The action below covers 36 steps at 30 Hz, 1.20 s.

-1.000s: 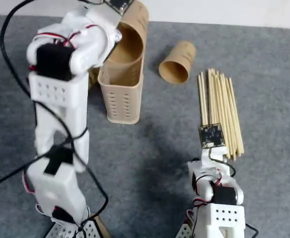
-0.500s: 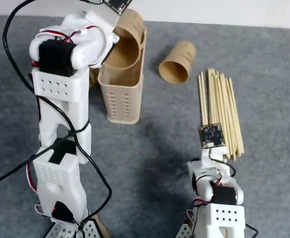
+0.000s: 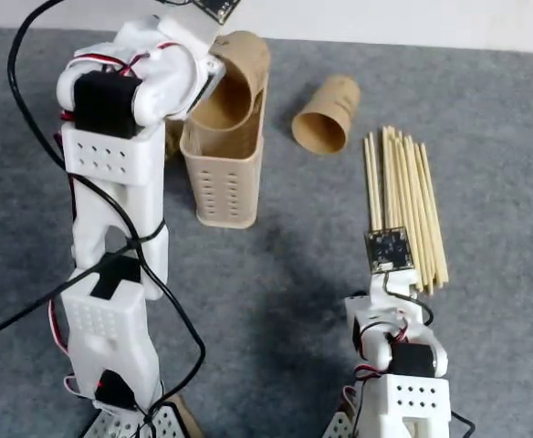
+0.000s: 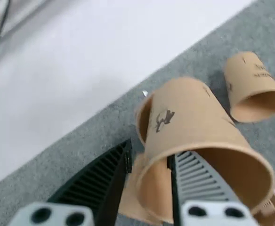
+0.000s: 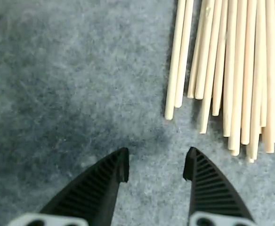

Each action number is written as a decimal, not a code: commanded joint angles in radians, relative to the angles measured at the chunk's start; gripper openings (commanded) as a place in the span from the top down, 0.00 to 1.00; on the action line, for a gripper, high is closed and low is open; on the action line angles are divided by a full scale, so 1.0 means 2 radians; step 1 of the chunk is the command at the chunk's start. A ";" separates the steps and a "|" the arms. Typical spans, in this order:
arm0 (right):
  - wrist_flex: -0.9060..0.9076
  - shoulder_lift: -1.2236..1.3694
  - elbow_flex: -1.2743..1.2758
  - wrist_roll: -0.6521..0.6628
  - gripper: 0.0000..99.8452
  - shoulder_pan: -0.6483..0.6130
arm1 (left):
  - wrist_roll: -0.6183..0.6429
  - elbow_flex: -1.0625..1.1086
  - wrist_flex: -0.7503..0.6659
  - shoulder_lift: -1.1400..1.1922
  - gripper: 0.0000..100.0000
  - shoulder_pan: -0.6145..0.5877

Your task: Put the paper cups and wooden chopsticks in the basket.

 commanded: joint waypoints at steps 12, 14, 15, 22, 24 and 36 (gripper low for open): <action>-0.006 -0.003 -0.002 -0.005 0.80 -0.004 | 0.004 -0.014 -0.138 0.049 0.84 -0.010; -0.006 -0.003 -0.002 -0.005 0.80 -0.004 | 0.004 -0.014 -0.147 0.049 0.84 -0.011; -0.006 -0.003 -0.002 -0.005 0.80 -0.004 | 0.004 -0.015 -0.150 0.049 0.84 -0.011; -0.006 -0.003 -0.002 -0.005 0.80 -0.004 | 0.005 -0.013 -0.163 0.050 0.85 -0.021; -0.006 -0.003 -0.002 -0.005 0.80 -0.004 | 0.024 -0.013 -0.160 0.051 0.86 -0.044; -0.005 -0.003 0.007 -0.005 0.80 -0.014 | 0.169 0.106 -0.025 0.129 0.85 -0.253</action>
